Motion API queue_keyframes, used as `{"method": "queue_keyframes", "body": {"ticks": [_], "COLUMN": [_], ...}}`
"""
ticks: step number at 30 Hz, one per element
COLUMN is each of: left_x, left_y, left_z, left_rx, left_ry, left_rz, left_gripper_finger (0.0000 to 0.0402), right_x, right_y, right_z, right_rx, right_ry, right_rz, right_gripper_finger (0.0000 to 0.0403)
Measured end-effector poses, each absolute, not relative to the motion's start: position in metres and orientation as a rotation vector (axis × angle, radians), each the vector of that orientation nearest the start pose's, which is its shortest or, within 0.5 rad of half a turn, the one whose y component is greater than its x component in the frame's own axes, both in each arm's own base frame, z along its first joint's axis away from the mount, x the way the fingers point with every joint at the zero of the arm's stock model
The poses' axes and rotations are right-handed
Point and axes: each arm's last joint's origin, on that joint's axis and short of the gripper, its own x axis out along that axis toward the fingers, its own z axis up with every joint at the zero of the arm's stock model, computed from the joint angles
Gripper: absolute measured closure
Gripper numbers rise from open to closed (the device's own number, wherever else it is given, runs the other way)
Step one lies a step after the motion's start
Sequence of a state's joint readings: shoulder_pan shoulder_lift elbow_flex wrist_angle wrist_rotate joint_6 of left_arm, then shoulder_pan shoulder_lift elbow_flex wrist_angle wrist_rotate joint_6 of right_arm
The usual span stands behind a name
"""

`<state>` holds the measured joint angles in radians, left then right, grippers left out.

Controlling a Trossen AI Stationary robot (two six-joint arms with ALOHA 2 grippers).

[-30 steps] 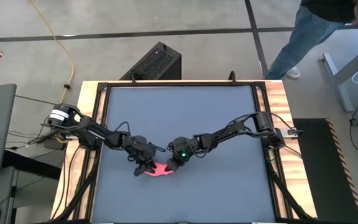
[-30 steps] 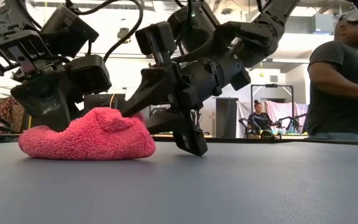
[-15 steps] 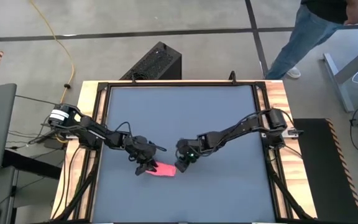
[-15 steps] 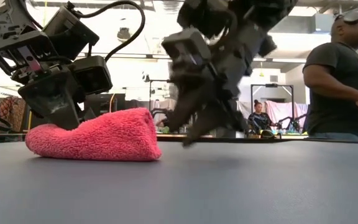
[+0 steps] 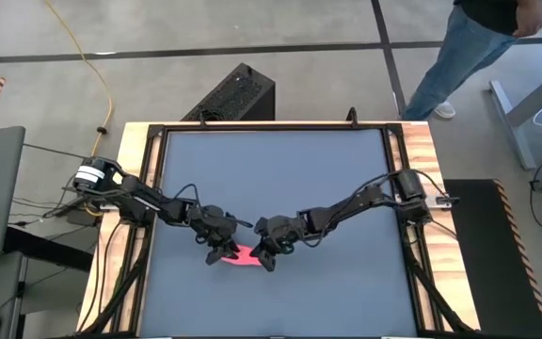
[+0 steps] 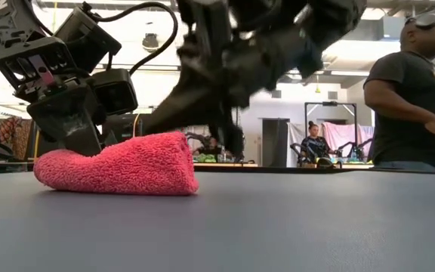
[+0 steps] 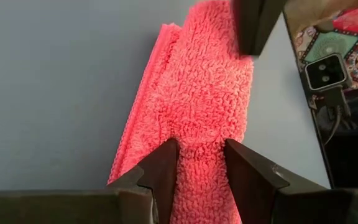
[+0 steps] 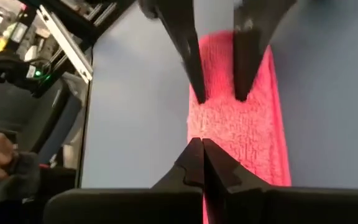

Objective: Roll towel
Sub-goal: Roll the pink towel

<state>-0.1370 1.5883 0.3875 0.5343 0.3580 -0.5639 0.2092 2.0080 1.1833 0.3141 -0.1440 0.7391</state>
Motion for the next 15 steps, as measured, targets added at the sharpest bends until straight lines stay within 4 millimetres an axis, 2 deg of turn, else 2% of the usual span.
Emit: {"method": "queue_keyframes", "body": {"ticks": [7, 15], "left_x": [0.242, 0.242], "left_y": [-0.041, -0.03], "left_z": [0.103, 0.104], "left_rx": [-0.633, -0.69], "left_ry": [0.806, 0.817], "left_rz": [-0.277, -0.33], "left_gripper_finger": [0.0274, 0.0274], "right_x": [0.42, 0.417], "right_y": [0.089, 0.089], "right_z": [0.122, 0.11], "right_rx": [0.776, 0.835], "right_ry": [0.703, 0.782], "right_rz": [0.049, -0.028], "right_gripper_finger": [0.0378, 0.0387]}}
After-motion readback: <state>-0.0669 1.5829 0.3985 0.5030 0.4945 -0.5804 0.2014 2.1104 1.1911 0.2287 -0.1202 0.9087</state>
